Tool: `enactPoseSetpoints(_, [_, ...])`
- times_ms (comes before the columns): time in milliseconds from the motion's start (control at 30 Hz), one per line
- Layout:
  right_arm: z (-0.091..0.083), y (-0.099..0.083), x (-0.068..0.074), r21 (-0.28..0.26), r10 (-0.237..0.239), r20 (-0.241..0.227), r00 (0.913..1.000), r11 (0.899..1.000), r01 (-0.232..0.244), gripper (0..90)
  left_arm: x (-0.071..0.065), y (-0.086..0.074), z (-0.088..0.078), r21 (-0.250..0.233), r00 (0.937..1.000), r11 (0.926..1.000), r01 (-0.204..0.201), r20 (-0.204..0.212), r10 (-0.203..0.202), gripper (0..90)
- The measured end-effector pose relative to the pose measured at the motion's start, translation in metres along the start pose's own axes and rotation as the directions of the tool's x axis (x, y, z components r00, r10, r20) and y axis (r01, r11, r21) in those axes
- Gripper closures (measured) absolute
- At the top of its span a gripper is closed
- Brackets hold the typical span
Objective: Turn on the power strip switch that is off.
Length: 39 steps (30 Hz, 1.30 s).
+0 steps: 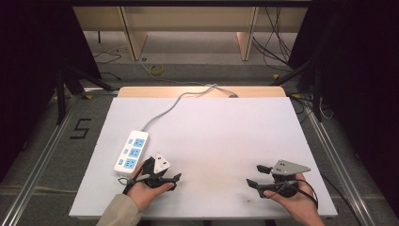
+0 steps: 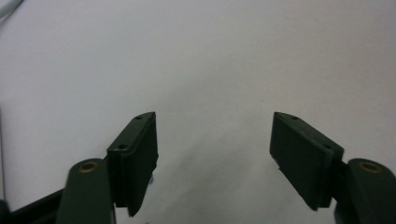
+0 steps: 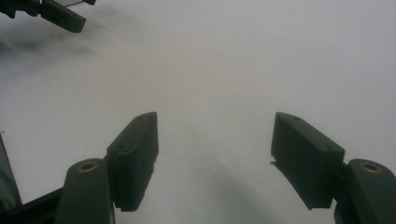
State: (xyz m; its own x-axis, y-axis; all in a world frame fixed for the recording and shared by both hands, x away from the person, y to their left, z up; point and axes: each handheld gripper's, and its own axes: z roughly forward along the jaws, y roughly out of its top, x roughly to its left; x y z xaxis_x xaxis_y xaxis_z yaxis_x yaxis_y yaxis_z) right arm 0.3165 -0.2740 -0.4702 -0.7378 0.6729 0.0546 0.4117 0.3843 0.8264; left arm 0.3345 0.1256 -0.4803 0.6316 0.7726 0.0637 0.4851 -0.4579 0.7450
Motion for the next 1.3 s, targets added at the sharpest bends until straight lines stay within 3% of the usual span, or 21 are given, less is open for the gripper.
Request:
enactPoseSetpoints(200, [0.000, 0.001, 0.002, -0.008, -0.009, -0.014, 0.9999, 1.000, 0.009, 32.7, 0.002, 0.001, -0.004, 0.023, 0.9998, 0.9997, 0.001, -0.020, -0.001, 49.4])
enactPoseSetpoints(233, [0.001, 0.001, 0.003, -0.006, -0.013, -0.015, 0.9998, 1.000, 0.013, 32.8, 0.002, 0.002, -0.004, 0.026, 0.9997, 0.9997, -0.001, -0.023, 0.001, 58.4])
enactPoseSetpoints(300, [0.001, 0.001, 0.003, -0.002, -0.013, -0.016, 0.9998, 1.000, 0.013, 32.7, 0.003, 0.002, -0.006, 0.032, 0.9992, 0.9995, -0.007, -0.039, 0.008, 66.9])
enactPoseSetpoints(533, [0.002, 0.001, 0.003, -0.003, -0.014, -0.016, 0.9998, 1.000, 0.014, 32.7, 0.009, 0.004, -0.010, 0.054, 0.9992, 0.9985, -0.007, -0.039, 0.009, 86.9])
enactPoseSetpoints(967, [0.006, 0.002, 0.003, 0.014, -0.019, 0.002, 0.9998, 1.000, 0.019, 32.8, 0.020, 0.010, -0.018, 0.067, 0.9985, 0.9963, 0.054, -0.017, -0.053, 89.5])
enactPoseSetpoints(1067, [0.005, 0.002, 0.002, 0.018, -0.016, 0.006, 0.9999, 1.000, 0.016, 32.8, 0.024, 0.011, -0.022, 0.068, 0.9966, 0.9945, 0.080, -0.025, -0.078, 89.6])
enactPoseSetpoints(1300, [0.004, 0.002, 0.003, 0.019, -0.020, 0.010, 0.9998, 1.000, 0.020, 32.8, 0.027, 0.013, -0.026, 0.072, 0.9952, 0.9934, 0.089, -0.048, -0.086, 89.6])
